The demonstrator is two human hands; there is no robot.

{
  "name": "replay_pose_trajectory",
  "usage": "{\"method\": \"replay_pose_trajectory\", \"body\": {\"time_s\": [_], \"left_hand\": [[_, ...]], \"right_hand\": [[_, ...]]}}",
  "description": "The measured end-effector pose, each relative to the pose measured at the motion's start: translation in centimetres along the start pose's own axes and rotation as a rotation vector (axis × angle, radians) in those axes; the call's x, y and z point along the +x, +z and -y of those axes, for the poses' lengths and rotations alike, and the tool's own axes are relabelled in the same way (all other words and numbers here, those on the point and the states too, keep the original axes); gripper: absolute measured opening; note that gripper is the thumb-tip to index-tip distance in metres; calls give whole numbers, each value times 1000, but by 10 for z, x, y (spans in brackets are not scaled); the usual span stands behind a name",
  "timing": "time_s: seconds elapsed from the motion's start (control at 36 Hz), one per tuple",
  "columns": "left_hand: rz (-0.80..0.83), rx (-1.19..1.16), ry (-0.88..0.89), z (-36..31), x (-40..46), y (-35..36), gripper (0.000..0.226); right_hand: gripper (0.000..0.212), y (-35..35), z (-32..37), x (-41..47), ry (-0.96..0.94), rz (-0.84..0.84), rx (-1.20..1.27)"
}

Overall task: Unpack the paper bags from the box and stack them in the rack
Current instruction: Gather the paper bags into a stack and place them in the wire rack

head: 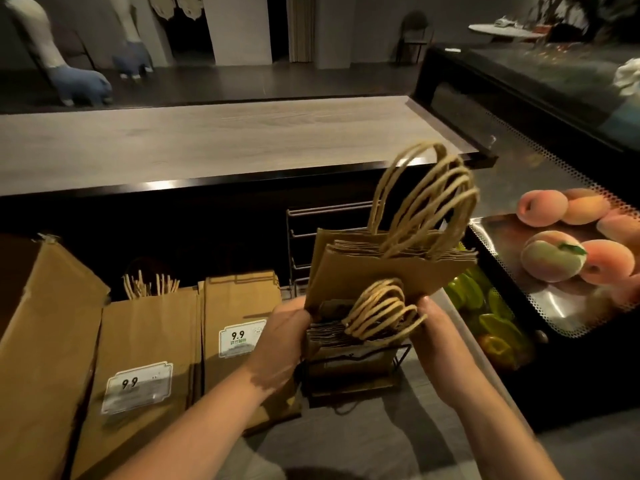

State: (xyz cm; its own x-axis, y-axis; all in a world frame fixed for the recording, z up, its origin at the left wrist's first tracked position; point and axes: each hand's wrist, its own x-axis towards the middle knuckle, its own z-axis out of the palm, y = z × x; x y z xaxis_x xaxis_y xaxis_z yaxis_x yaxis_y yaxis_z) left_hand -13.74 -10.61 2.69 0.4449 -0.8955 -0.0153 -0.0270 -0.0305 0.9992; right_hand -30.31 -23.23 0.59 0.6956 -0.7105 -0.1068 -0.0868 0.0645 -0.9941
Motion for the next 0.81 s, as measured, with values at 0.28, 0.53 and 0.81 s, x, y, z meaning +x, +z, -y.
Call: {"method": "replay_pose_trajectory", "body": {"time_s": [0.28, 0.53, 0.81], "left_hand": [[-184, -237, -293, 28, -9, 8, 24], [-136, -530, -371, 38, -8, 16, 26], [-94, -390, -411, 39, -25, 8, 31]], "right_hand": [[63, 5, -5, 0, -88, 0, 59], [82, 19, -7, 1, -129, -157, 142], [90, 15, -9, -1, -217, -114, 69]]}}
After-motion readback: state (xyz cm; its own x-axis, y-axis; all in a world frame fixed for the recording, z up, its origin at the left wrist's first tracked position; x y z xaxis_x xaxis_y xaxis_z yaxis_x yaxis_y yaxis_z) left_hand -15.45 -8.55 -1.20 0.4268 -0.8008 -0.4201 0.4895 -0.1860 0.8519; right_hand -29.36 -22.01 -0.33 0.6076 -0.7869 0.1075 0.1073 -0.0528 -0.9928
